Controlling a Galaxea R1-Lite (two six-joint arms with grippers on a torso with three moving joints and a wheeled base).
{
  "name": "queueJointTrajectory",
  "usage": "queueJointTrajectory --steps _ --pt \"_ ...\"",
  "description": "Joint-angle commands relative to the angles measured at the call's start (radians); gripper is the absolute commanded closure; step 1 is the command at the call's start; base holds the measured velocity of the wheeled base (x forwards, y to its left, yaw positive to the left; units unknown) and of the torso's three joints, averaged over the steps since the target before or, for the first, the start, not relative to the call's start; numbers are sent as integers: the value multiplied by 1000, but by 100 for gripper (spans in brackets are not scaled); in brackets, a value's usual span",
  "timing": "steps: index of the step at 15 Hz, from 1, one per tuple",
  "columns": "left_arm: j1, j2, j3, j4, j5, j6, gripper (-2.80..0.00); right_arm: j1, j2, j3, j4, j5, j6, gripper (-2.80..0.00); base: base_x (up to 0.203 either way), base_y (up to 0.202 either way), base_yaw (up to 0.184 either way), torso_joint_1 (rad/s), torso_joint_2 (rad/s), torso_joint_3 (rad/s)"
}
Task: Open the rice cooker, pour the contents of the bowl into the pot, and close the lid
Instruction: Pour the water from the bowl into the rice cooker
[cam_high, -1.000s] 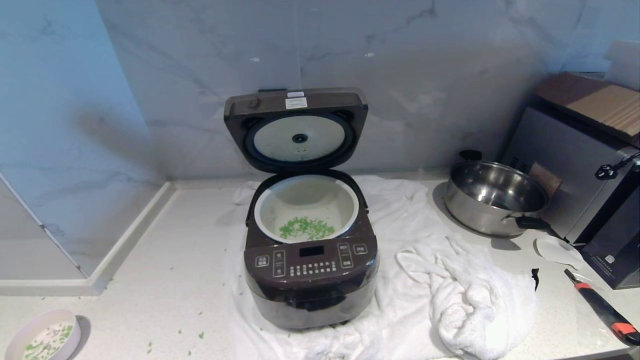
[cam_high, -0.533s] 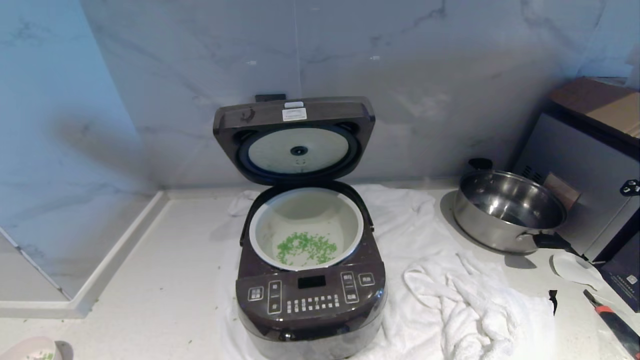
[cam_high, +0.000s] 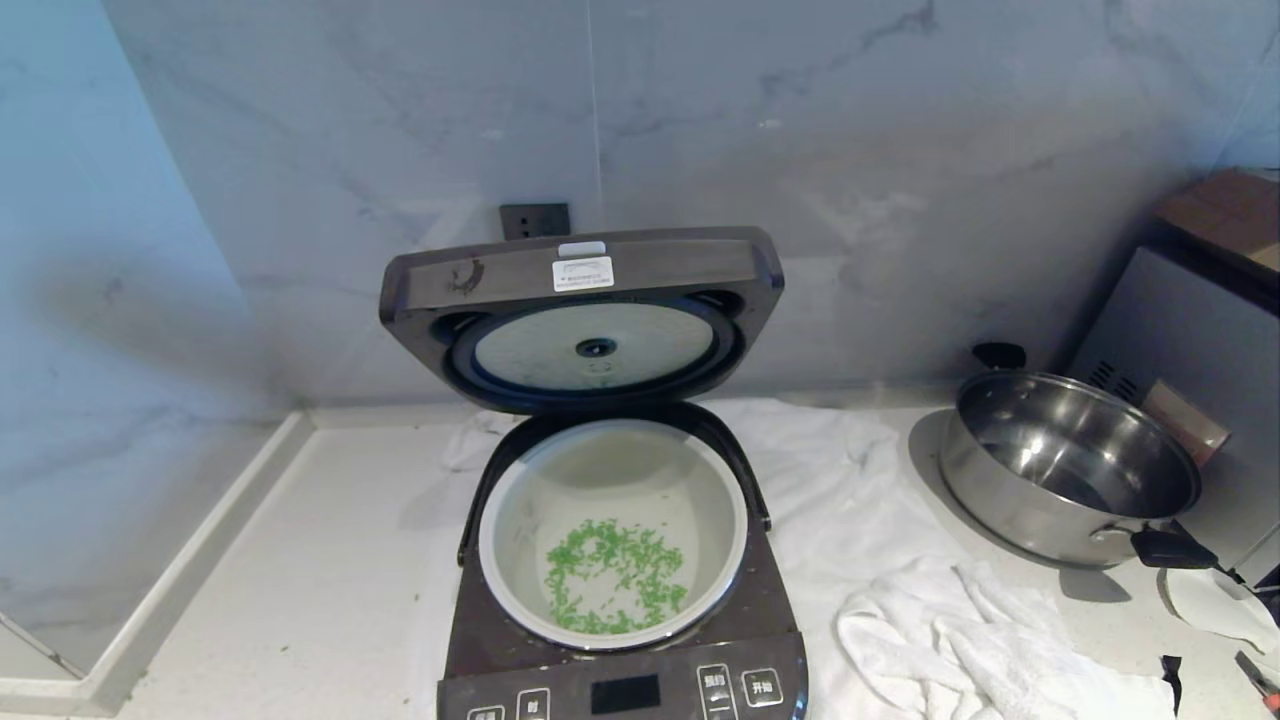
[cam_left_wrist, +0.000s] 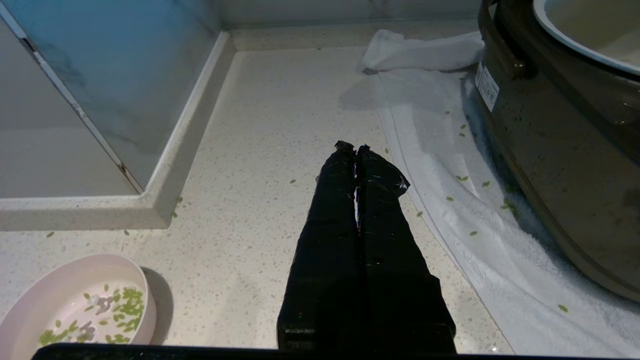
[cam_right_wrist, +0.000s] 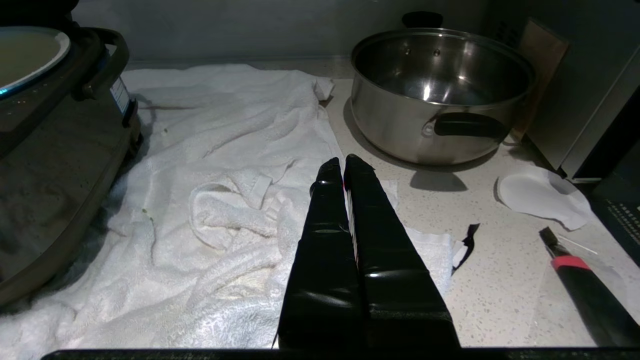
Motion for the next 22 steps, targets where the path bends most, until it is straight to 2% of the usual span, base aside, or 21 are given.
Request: queueJointTrajectory --steps 1,6,8,10,12,14,19,22 --pt "0 1 0 1 -1 1 0 0 0 0 0 0 -1 0 0 0 0 0 0 0" --pt "0 1 0 1 -5 8 0 0 0 0 0 0 -1 0 0 0 0 0 0 0" --pt "0 1 0 1 -7 9 0 -1 0 -10 7 -1 -42 0 0 0 0 0 0 0" --pt "0 1 0 1 -7 9 0 -1 31 -137 56 -1 -38 0 0 0 0 0 0 0" --pt "0 1 0 1 -8 11 0 3 169 -332 152 28 21 0 0 0 0 0 0 0" --pt "0 1 0 1 -8 11 0 7 356 -460 200 118 85 0 0 0 0 0 0 0" --pt "1 1 0 1 -8 11 0 23 831 -684 237 450 219 0 0 0 0 0 0 0" --pt "0 1 0 1 -8 10 0 109 1062 -835 241 545 290 0 0 0 0 0 0 0"
